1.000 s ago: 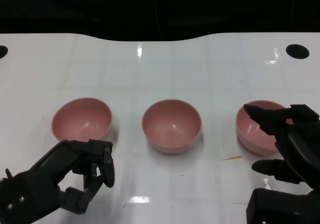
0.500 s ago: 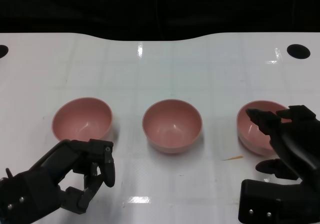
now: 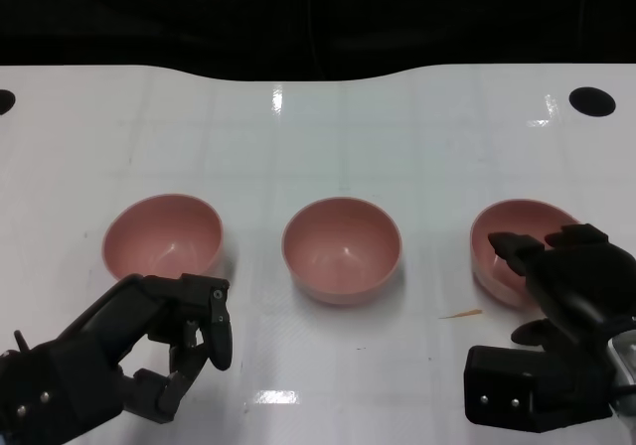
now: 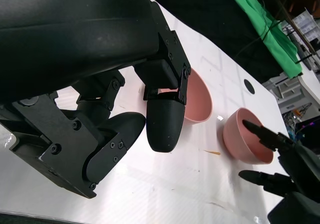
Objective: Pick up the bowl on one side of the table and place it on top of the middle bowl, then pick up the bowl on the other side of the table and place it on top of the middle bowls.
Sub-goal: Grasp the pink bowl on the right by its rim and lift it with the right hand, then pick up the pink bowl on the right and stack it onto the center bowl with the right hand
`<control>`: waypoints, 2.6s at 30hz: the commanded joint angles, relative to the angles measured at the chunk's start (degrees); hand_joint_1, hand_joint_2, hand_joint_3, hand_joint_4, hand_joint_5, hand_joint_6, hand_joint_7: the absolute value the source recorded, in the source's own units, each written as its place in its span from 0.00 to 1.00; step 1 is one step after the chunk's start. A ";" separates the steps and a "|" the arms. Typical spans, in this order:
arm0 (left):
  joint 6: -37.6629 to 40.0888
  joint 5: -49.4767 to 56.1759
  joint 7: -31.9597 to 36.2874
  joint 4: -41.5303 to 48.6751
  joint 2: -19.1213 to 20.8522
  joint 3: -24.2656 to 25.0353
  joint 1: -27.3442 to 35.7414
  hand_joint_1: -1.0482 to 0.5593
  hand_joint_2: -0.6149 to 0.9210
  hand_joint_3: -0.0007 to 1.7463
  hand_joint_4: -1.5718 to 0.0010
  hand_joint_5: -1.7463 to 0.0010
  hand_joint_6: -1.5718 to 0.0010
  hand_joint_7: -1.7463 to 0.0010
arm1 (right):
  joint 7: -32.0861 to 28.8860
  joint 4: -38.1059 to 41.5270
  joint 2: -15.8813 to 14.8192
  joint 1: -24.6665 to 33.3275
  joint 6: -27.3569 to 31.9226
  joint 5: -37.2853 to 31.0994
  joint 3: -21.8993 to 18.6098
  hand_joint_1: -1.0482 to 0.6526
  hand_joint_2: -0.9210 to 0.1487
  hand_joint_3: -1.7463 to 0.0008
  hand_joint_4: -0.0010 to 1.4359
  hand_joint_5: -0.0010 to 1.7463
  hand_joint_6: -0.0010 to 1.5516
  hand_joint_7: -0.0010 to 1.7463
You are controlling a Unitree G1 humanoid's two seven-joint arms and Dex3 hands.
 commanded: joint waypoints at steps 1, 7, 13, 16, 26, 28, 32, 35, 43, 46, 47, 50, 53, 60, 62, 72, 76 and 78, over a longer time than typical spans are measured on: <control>0.29 0.04 0.14 -0.68 0.65 0.29 0.06 0.59 0.61 0.85 0.45 0.00 0.48 0.10 | -1.81 3.66 -0.30 -2.36 -0.12 0.67 0.91 0.24 0.06 1.00 0.20 0.19 0.23 0.01; 0.94 0.28 0.12 -1.71 0.83 0.22 0.19 0.59 0.61 0.85 0.45 0.00 0.48 0.10 | -2.99 10.25 -0.04 -5.67 -0.11 1.36 3.05 0.28 0.02 1.00 0.30 0.13 0.30 0.02; 0.25 0.39 0.12 -1.43 0.92 0.25 0.26 0.59 0.61 0.85 0.45 0.00 0.48 0.10 | -6.02 14.76 -0.07 -7.78 -1.45 2.75 4.45 0.42 0.00 0.99 0.42 0.60 0.49 0.02; 0.25 0.39 0.12 -1.42 0.92 0.25 0.26 0.59 0.62 0.85 0.45 0.00 0.49 0.10 | -6.56 15.31 -0.19 -8.07 -1.56 3.16 4.82 0.43 0.00 0.99 0.41 0.67 0.50 0.01; -0.03 -0.25 -0.03 -1.27 0.76 0.42 0.21 0.60 0.61 0.85 0.44 0.00 0.48 0.10 | -21.62 21.35 -1.47 -10.18 -11.54 5.11 4.95 0.50 0.04 0.91 0.65 1.00 0.53 0.76; 0.24 -0.02 0.07 -1.50 0.82 0.38 0.25 0.59 0.61 0.85 0.44 0.00 0.48 0.10 | -23.68 21.99 -1.55 -10.64 -12.50 5.13 4.97 0.50 0.18 0.72 0.65 1.00 0.48 0.91; 0.40 0.20 0.14 -1.33 0.83 0.31 0.23 0.59 0.61 0.85 0.45 0.00 0.48 0.10 | -24.48 21.55 -2.06 -11.19 -14.15 6.13 4.44 0.51 0.39 0.46 0.65 1.00 0.44 0.99; 0.44 0.11 0.14 -1.23 0.70 0.25 0.29 0.59 0.61 0.85 0.45 0.00 0.48 0.11 | -23.29 20.03 -2.55 -10.96 -14.38 6.53 4.14 0.50 0.42 0.41 0.65 1.00 0.43 1.00; 0.47 0.37 -0.01 -1.47 1.21 0.29 0.10 0.58 0.61 0.86 0.44 0.00 0.48 0.11 | -19.67 10.18 -3.85 -8.14 -15.75 9.56 2.08 0.52 0.48 0.36 0.67 1.00 0.46 0.98; 0.82 0.14 0.06 -1.37 1.00 0.31 0.17 0.59 0.61 0.85 0.45 0.00 0.48 0.11 | -16.61 4.96 -4.39 -7.58 -14.74 9.65 1.36 0.51 0.45 0.35 0.65 1.00 0.44 1.00; 0.70 -0.08 0.01 -1.20 0.88 0.33 0.15 0.59 0.61 0.85 0.45 0.00 0.48 0.11 | -15.95 3.60 -4.71 -7.57 -15.16 9.73 1.17 0.51 0.45 0.35 0.65 1.00 0.44 1.00; 0.08 -0.06 0.05 -0.84 0.80 0.24 0.01 0.60 0.61 0.85 0.45 0.00 0.49 0.11 | -12.97 0.16 -4.82 -7.49 -15.72 11.19 0.26 0.50 0.40 0.39 0.64 1.00 0.43 1.00; -0.42 0.23 0.19 -0.57 0.78 0.14 -0.11 0.60 0.61 0.85 0.45 0.00 0.49 0.10 | -10.22 -2.84 -4.59 -7.54 -15.26 11.36 -0.08 0.48 0.38 0.40 0.64 1.00 0.43 1.00; 0.54 0.12 0.16 -1.49 0.63 0.05 -0.06 0.60 0.61 0.86 0.44 0.00 0.48 0.10 | -4.91 -8.46 -3.30 -8.99 -14.99 10.36 0.71 0.49 0.37 0.51 0.63 1.00 0.50 0.79; 0.33 0.22 0.18 -1.33 0.65 0.02 -0.14 0.60 0.61 0.86 0.44 0.00 0.49 0.10 | -3.34 -9.84 -2.62 -9.43 -14.26 9.76 1.04 0.48 0.32 0.59 0.63 1.00 0.59 0.59; 0.28 0.85 0.36 -1.34 0.78 -0.05 -0.21 0.59 0.62 0.84 0.45 0.00 0.49 0.09 | -1.84 -9.68 1.08 -12.02 -16.20 9.03 3.32 0.46 0.14 0.76 0.65 1.00 0.54 0.79; 0.77 0.92 0.30 -1.83 0.77 -0.10 -0.07 0.60 0.62 0.84 0.45 0.00 0.49 0.09 | -4.07 -6.82 2.92 -13.15 -18.21 8.62 4.18 0.49 0.41 0.46 0.67 1.00 0.50 0.91; 1.46 0.61 0.18 -2.20 0.65 -0.08 0.03 0.60 0.62 0.84 0.45 0.00 0.49 0.09 | -5.82 -5.13 3.65 -14.02 -18.89 7.58 4.96 0.49 0.48 0.44 0.68 1.00 0.50 0.89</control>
